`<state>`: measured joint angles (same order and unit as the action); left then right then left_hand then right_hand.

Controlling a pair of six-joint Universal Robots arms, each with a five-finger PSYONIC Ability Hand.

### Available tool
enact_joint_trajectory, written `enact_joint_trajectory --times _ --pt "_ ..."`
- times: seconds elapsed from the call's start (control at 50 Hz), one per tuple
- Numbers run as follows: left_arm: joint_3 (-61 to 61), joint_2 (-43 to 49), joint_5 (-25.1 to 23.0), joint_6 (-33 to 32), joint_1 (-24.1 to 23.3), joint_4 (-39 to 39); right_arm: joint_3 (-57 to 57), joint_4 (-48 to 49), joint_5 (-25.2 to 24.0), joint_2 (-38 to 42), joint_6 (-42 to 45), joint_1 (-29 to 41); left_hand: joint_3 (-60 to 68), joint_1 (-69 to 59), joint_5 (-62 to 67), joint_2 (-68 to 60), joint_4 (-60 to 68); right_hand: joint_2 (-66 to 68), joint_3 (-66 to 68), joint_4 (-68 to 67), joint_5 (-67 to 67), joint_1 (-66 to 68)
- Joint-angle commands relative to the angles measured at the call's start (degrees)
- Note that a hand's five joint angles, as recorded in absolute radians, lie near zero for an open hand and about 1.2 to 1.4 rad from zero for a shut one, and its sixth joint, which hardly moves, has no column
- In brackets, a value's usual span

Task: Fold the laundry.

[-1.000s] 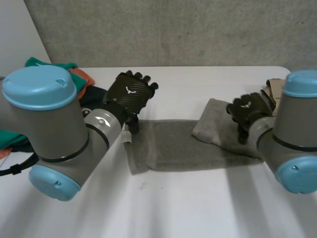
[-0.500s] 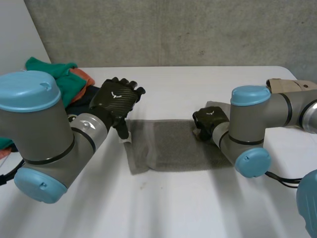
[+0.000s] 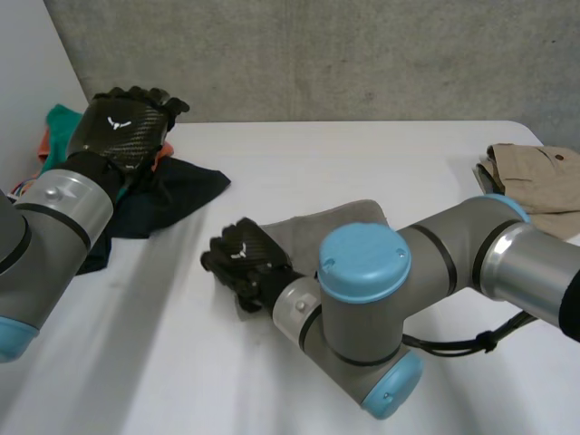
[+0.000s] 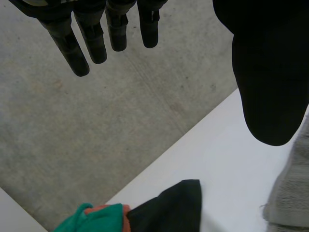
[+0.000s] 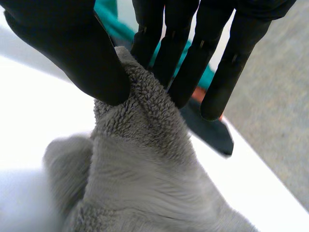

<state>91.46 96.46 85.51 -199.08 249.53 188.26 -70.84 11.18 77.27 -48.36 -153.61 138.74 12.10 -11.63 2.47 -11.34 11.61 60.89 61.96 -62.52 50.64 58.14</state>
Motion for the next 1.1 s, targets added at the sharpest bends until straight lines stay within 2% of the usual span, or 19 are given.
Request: enact_joint_trajectory --times 0.02,0.12,0.22,0.34,0.4,0.42,0.44,0.5,0.58,0.62,0.78,0.8,0.9,0.96,0.98,1.0,1.02,1.04,1.1 --pt "0.04 2.50 -0.43 0.27 -1.41 0.01 -2.28 -2.04 4.82 -4.36 -1.16 -2.24 -2.10 1.63 -2.47 1.34 -1.61 -50.89 -51.96 52.52 -50.64 -48.14" --pt "-1.72 4.43 0.53 0.27 -3.43 0.18 -8.33 -3.18 5.52 -12.80 -7.47 -8.98 -2.10 1.63 -2.47 1.34 -1.61 -50.89 -51.96 52.52 -50.64 -48.14" --pt "-2.78 6.46 1.33 0.27 -5.54 0.27 -14.14 -4.15 6.75 -13.34 -11.01 -14.80 -2.10 1.63 -2.47 1.34 -1.61 -50.89 -51.96 52.52 -50.64 -48.14" --pt "-2.78 7.69 1.94 0.27 -6.51 0.27 -17.40 -2.92 9.83 -10.27 -6.27 -20.52 -2.10 1.63 -2.47 1.34 -1.61 -44.19 -45.26 45.82 -43.94 -41.43" --pt "-2.60 7.95 2.03 0.18 -6.77 0.27 -17.58 -2.65 10.62 -8.59 -1.70 -22.28 -2.10 1.63 -2.47 1.34 -1.61 -22.88 -23.95 24.51 -22.63 -20.12" --pt "-2.34 7.87 2.03 0.18 -6.60 0.18 -17.66 -2.39 11.32 -8.33 0.14 -22.72 -2.10 1.63 -2.47 1.34 -1.61 13.34 12.27 -11.71 13.59 16.09" --pt "-2.34 7.78 2.03 0.18 -6.60 0.27 -17.84 -2.04 11.67 -8.41 0.59 -22.81 -2.10 1.63 -2.47 1.34 -1.61 19.05 17.98 -17.42 19.30 21.80" --pt "-2.16 7.52 1.94 0.01 -6.07 0.18 -18.71 5.82 14.39 -10.60 0.33 -21.59 -2.10 1.63 -2.47 1.34 -1.61 19.11 18.04 -17.48 19.36 21.86" --pt "-2.16 6.73 1.94 0.01 -5.37 -0.17 -18.55 13.58 15.37 -16.66 2.69 -17.72 -2.10 1.63 -2.47 1.34 -1.61 19.11 18.04 -17.48 19.36 21.86" --pt "-2.08 6.29 1.94 0.01 -5.19 -0.17 -17.67 13.52 14.76 -17.38 4.37 -16.05 -2.10 1.63 -2.47 1.34 -1.61 19.11 18.04 -17.48 19.36 21.86" --pt "-1.02 3.74 2.21 0.45 -2.91 -0.08 -10.19 6.84 6.85 -8.16 10.78 -1.29 -2.10 1.63 -2.47 1.34 -1.61 19.11 18.04 -17.48 19.36 21.86" --pt "-0.76 3.39 2.38 0.53 -2.21 0.00 -10.28 6.75 4.23 -6.67 12.27 0.81 -2.10 1.63 -2.47 1.34 -1.61 19.11 18.04 -17.48 19.36 21.86" --pt "-0.06 2.86 3.26 0.97 0.08 0.44 -10.64 8.33 -4.04 -2.97 15.27 3.29 -2.10 1.63 -2.47 1.34 -1.61 19.11 18.04 -17.48 19.36 21.86" --pt "-0.06 2.77 3.79 1.76 1.40 0.44 -9.58 8.68 -4.41 -1.56 15.36 3.21 -2.10 1.63 -2.47 1.34 -1.61 18.75 17.68 -17.12 19.00 21.51" --pt "-0.05 2.86 3.79 2.03 1.57 0.27 -9.23 8.68 -3.97 -1.56 15.10 3.03 -2.10 1.63 -2.47 1.34 -1.61 7.76 6.69 -6.13 8.01 10.51" --pt "-0.14 3.03 3.70 2.46 1.58 0.18 -8.97 8.94 -2.75 -1.99 13.53 2.42 -2.10 1.63 -2.47 1.34 -1.61 -23.83 -24.89 25.46 -23.58 -21.07" --pt "-0.23 3.12 3.61 2.64 1.49 0.18 -8.96 9.03 -1.95 -2.35 12.21 2.16 -2.10 1.63 -2.47 1.34 -1.61 -43.63 -44.69 45.26 -43.38 -40.87" --pt "-0.23 3.12 3.53 2.73 1.31 0.18 -8.96 9.38 -1.16 -2.79 10.54 1.72 -2.10 1.63 -2.47 1.34 -1.61 -50.89 -51.96 52.52 -50.64 -48.14" --pt "-0.58 4.00 3.17 2.82 0.61 0.44 -9.75 10.44 1.91 -6.73 1.85 -0.48 -2.10 1.63 -2.47 1.34 -1.61 -50.89 -51.96 52.52 -50.64 -48.14"
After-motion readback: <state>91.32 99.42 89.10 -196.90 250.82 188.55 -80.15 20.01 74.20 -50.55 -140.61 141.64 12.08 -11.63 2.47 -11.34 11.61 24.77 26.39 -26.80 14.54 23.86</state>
